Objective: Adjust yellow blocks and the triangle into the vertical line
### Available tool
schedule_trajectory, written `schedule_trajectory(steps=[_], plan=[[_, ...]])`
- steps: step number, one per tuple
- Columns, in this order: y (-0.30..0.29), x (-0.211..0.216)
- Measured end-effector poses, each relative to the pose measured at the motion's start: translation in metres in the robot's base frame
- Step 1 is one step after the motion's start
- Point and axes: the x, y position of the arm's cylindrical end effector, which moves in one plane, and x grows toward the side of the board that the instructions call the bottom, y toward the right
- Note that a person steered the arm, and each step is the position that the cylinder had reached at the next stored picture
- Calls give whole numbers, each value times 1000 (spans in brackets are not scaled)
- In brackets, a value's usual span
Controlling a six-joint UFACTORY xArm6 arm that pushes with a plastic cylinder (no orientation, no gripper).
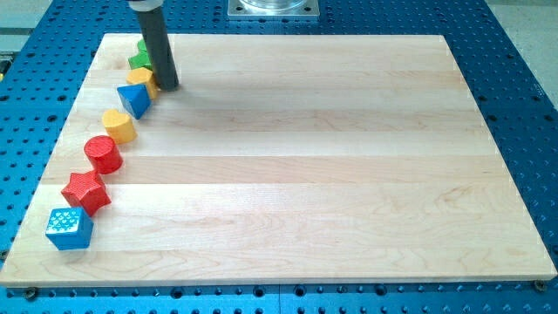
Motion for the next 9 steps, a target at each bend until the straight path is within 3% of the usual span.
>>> schedule_trajectory(steps=[2, 4, 6, 7, 8, 9], plan=[[-3, 0], [137, -1], [253, -31], [268, -36], [236, -33], [133, -16]])
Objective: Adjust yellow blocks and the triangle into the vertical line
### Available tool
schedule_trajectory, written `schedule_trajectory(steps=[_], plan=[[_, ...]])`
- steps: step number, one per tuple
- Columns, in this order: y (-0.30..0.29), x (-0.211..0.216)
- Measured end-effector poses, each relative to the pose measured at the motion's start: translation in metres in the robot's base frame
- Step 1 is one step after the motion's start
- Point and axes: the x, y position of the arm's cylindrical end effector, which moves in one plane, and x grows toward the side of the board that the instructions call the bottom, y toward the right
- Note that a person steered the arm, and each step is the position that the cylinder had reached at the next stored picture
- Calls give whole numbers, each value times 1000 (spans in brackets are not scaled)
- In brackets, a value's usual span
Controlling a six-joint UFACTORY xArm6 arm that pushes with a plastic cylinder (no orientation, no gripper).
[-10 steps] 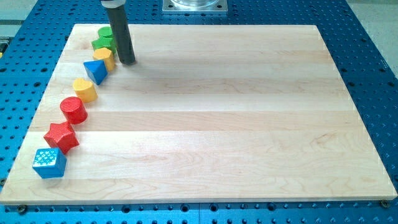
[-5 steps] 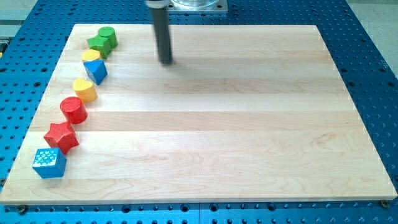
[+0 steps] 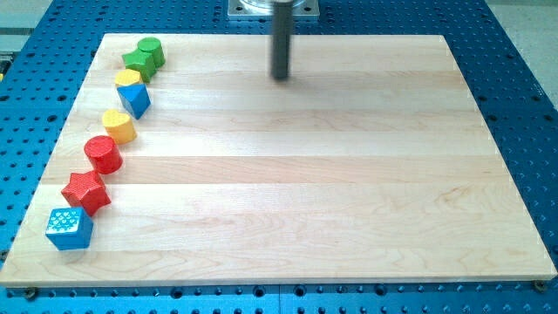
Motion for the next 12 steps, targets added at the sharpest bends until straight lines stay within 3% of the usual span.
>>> schedule_trajectory(steps=[2, 7, 8, 10, 12], plan=[[-117, 54], [-152, 69], [-144, 69], [-31, 68], [-6, 68]])
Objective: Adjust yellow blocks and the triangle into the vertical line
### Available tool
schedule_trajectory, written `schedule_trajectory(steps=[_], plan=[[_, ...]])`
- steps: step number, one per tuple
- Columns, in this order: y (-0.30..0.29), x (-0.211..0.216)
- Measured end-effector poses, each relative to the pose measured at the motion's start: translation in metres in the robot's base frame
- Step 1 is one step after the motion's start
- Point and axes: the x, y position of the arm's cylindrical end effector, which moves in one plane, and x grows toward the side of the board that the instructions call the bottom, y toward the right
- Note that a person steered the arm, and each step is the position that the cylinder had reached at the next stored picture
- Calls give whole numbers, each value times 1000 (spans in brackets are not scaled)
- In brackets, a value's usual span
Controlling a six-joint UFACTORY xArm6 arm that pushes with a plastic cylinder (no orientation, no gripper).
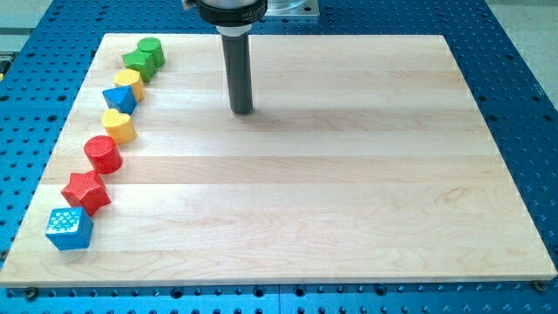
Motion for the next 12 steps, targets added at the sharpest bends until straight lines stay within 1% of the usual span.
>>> schedule_trajectory(steps=[5, 6, 8, 9, 10, 11, 12], plan=[[42, 0], [40, 0], [-83, 21], [-116, 55], [-106, 87], [-110, 99], [-112, 99]])
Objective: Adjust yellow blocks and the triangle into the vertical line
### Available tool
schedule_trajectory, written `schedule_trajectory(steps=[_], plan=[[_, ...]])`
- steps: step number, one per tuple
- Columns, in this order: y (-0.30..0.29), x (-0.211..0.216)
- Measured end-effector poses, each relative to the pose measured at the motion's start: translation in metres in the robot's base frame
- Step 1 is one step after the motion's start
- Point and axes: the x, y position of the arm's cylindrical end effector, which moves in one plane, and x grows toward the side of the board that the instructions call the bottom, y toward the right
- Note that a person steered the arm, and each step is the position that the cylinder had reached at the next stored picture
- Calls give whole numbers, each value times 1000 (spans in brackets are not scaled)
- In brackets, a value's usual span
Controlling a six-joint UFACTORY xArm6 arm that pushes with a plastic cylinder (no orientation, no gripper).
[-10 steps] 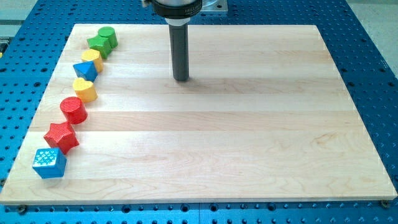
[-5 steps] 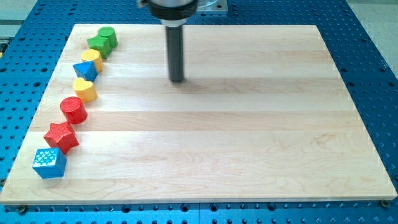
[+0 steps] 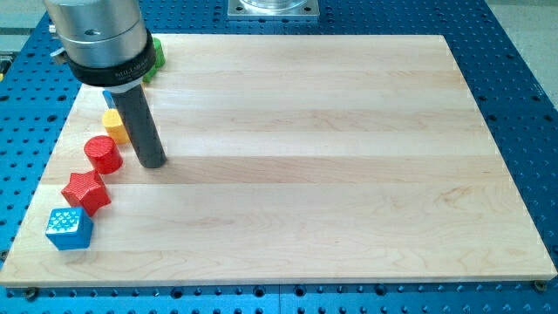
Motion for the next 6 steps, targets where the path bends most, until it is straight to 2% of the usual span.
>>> schedule_trajectory(steps=[1, 6], plan=[[19, -41], [-25, -47]])
